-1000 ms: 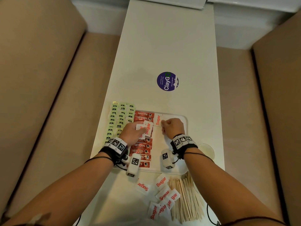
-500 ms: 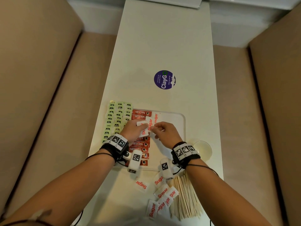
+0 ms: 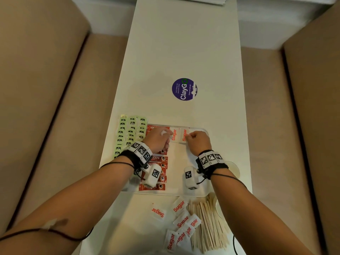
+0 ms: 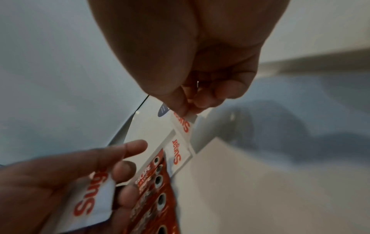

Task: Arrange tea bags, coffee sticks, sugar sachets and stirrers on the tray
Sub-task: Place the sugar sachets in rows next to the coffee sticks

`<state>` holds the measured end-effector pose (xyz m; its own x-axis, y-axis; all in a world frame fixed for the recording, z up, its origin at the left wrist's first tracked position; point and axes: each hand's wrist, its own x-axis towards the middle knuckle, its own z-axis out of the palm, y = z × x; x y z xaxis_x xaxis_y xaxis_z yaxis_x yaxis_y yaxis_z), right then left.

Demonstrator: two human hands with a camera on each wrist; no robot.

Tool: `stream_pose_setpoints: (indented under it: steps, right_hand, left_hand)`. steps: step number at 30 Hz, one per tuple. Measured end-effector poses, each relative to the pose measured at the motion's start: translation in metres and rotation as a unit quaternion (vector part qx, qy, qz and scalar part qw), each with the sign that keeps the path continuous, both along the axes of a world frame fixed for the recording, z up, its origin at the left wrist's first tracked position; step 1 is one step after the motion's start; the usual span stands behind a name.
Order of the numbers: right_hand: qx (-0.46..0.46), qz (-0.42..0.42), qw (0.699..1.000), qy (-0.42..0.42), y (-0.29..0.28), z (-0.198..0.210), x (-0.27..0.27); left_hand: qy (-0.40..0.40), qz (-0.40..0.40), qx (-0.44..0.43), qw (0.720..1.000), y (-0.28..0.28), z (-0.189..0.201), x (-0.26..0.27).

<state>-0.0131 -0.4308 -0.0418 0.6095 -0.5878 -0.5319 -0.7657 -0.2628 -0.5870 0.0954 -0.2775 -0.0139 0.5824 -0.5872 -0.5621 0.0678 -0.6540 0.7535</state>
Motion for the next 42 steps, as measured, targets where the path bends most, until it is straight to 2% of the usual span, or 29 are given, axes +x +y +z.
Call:
stream_pose_setpoints:
  steps: [4,7,11,17,34,38,42]
  right_hand:
    - [-0.037,-0.005,0.998,0.053,-0.001,-0.008,0.004]
    - [-0.046,0.002,0.997,0.069,0.0,-0.009,0.006]
    - [-0.05,0.015,0.996,0.074,-0.001,-0.01,0.01]
    - [-0.049,0.008,0.996,0.075,-0.004,-0.008,0.011]
    - [-0.032,0.003,0.996,0.08,-0.006,-0.017,0.014]
    - [-0.031,0.001,0.999,0.036,-0.002,-0.003,0.007]
    - [0.002,0.049,0.998,-0.041,0.01,0.01,-0.007]
  left_hand:
    - [-0.126,-0.102,0.065,0.985,-0.01,-0.006,0.005]
    - [-0.164,-0.152,0.109,0.969,-0.017,-0.012,0.007]
    - [-0.206,-0.185,0.121,0.953,-0.023,-0.016,0.01]
    - [-0.224,-0.198,0.125,0.946,-0.027,-0.021,0.014]
    - [-0.227,-0.191,0.118,0.948,-0.026,-0.027,0.015]
    - [-0.216,-0.188,0.102,0.953,-0.019,-0.024,0.012]
    - [-0.175,-0.18,0.07,0.965,-0.009,-0.019,0.007]
